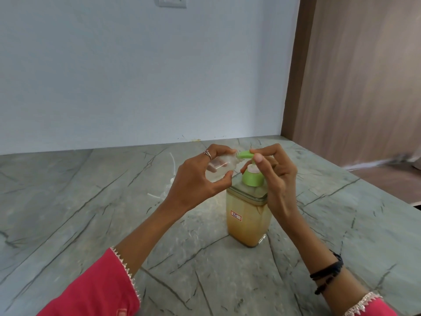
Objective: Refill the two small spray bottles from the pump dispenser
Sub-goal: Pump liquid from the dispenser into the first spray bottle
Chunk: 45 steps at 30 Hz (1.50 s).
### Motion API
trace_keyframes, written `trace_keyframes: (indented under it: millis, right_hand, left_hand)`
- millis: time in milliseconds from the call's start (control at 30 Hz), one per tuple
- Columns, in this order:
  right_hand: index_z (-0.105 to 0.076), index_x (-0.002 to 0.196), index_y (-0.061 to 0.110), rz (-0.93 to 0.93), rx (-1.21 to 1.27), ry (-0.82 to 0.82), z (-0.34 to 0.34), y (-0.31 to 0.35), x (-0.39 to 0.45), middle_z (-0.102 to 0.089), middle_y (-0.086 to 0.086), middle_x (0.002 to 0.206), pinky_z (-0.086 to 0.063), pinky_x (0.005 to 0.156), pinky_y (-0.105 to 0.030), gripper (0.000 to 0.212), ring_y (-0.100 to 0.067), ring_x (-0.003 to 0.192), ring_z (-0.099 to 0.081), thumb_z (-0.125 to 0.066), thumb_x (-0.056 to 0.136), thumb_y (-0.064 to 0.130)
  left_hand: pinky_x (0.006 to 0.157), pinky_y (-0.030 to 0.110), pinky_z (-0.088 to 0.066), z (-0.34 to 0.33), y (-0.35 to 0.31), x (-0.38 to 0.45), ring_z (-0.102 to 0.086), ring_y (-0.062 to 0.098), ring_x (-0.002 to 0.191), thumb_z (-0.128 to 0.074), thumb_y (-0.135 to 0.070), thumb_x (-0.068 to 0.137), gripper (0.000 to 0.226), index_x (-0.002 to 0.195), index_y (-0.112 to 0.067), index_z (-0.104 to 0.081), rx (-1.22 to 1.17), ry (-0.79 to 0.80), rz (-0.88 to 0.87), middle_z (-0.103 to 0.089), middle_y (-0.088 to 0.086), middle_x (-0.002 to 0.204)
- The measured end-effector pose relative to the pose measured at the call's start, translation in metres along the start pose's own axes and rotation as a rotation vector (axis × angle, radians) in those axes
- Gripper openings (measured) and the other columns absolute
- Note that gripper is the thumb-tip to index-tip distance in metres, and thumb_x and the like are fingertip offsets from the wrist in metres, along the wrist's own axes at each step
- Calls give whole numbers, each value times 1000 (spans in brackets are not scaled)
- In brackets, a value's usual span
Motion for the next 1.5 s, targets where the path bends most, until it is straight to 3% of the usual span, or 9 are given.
trace_keyframes:
  millis: [167,300,433,600,967,1100,1233,1333,1500]
  right_hand:
    - [-50,65,14,-33,0,-13,0,-6,2,-65,-8,64,-49,59,-35,36,-23,65,-69,-62,81,44]
    - [-48,64,15,-31,7,-19,2,-8,2,-59,-25,64,-47,57,-51,36,-42,66,-65,-62,83,42]
    - [-63,80,34,2,-2,1,1,-6,-2,-71,-13,77,-52,66,-53,9,-33,72,-68,-57,86,37]
    - [-63,94,36,41,-37,34,0,-5,-2,-71,-12,80,-51,63,-59,12,-36,73,-68,-52,89,39]
    - [-63,100,33,36,-44,45,2,-11,-2,-72,-9,84,-52,65,-59,17,-32,76,-70,-51,91,40]
    - [-61,101,33,110,-93,43,2,-8,-3,-70,2,91,-53,63,-38,16,-14,80,-68,-48,93,34]
    - [-59,109,28,242,-223,45,5,-4,-4,-54,6,116,-47,82,-14,23,1,107,-55,-44,95,19]
    - [-60,112,25,285,-267,37,8,-5,-4,-56,15,116,-46,85,-13,27,2,107,-56,-45,94,12]
    - [-55,122,32,334,-275,29,9,-7,-3,-54,32,117,-53,83,-24,34,-9,104,-63,-45,96,14]
  left_hand:
    - [71,36,-55,-2,1,-2,-65,12,85,-58,-40,74,35,107,-37,-51,25,44,-21,-67,-15,102]
    - [69,37,-55,-3,5,-2,-65,14,82,-59,-41,73,36,108,-37,-51,11,59,5,-68,-11,100]
    - [67,40,-56,-2,4,0,-66,15,83,-59,-42,73,36,107,-36,-50,-18,37,8,-68,-12,101]
    - [68,40,-55,-1,4,2,-65,16,82,-59,-44,73,37,108,-38,-49,-16,25,22,-68,-11,100]
    - [69,40,-56,0,0,3,-65,14,82,-58,-43,72,36,107,-38,-49,-25,34,21,-66,-16,101]
    - [71,38,-56,0,-3,3,-64,8,84,-59,-40,73,35,107,-38,-49,-42,35,10,-63,-19,104]
    - [70,38,-56,1,-3,3,-64,8,83,-59,-40,73,33,105,-39,-50,-39,30,7,-63,-22,99]
    - [68,39,-56,0,-3,3,-64,11,82,-59,-41,73,33,105,-39,-50,-37,31,5,-64,-20,99]
    - [67,40,-56,0,-2,3,-64,14,82,-59,-42,73,34,105,-37,-50,-36,36,-2,-65,-15,101]
Point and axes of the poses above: each hand's wrist, its own x-axis towards the middle knuckle, its own z-axis out of the back of the hand, y = z × x, the point moved 5 cm from there along x, towards the middle knuckle
